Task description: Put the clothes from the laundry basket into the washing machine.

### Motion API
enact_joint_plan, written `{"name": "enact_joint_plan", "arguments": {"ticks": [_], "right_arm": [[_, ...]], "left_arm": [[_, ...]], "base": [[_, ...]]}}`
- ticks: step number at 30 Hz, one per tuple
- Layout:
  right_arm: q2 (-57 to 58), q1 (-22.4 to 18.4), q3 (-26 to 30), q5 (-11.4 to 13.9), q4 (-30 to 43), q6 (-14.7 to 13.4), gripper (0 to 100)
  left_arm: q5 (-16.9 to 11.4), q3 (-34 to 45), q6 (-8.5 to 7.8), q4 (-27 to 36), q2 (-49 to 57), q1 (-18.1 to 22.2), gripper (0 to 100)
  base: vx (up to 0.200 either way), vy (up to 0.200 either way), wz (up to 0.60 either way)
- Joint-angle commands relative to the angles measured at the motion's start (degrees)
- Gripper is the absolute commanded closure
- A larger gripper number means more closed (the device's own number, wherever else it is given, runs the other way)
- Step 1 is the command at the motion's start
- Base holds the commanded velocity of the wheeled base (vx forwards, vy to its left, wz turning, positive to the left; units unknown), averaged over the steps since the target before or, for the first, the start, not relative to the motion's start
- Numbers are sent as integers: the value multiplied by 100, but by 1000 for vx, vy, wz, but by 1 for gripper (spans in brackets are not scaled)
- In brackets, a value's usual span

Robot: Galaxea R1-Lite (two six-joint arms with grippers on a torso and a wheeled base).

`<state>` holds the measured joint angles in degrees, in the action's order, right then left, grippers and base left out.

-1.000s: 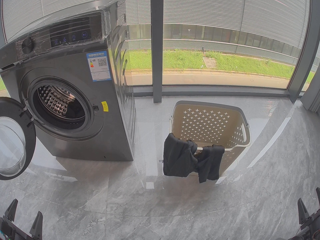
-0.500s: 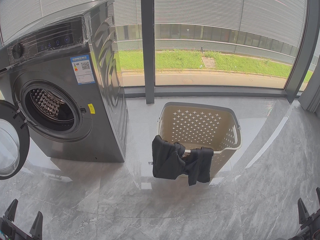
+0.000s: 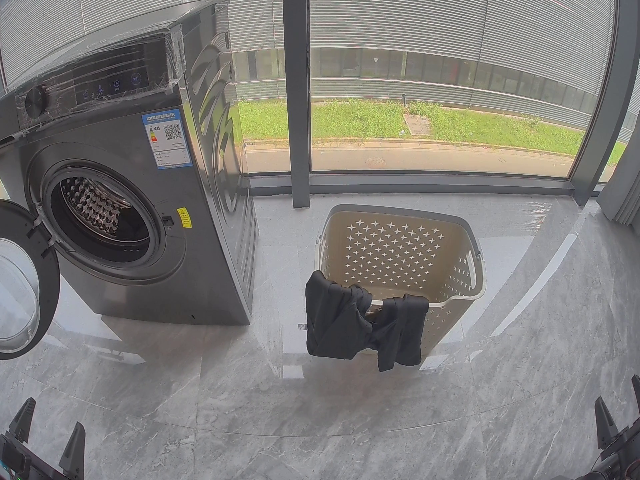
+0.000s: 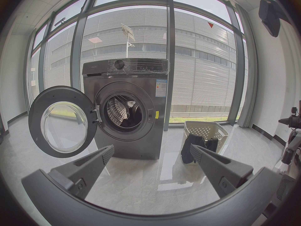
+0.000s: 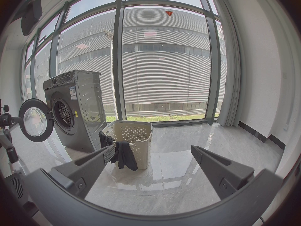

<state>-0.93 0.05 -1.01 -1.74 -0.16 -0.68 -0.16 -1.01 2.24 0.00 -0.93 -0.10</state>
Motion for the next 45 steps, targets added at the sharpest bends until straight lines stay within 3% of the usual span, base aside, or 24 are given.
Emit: {"name": "enact_joint_plan", "arguments": {"ticks": [1, 18, 24, 38, 45], "right_arm": [[75, 4, 101, -1, -2, -2, 0], [57, -5, 101, 7, 7, 24, 0], [66, 4, 101, 7, 7, 33, 0], [66, 4, 101, 16, 7, 42, 0], [66, 13, 101, 113, 7, 68, 0]], "left_arm": [[-2, 92, -5, 0, 93, 1, 0], [-2, 92, -5, 0, 93, 1, 0], [-2, 92, -5, 0, 93, 1, 0], [-2, 92, -5, 0, 93, 1, 0], [-2, 92, -5, 0, 93, 1, 0]], "base": [[0, 0, 0], [0, 0, 0], [200, 0, 0], [0, 0, 0], [0, -200, 0]]}}
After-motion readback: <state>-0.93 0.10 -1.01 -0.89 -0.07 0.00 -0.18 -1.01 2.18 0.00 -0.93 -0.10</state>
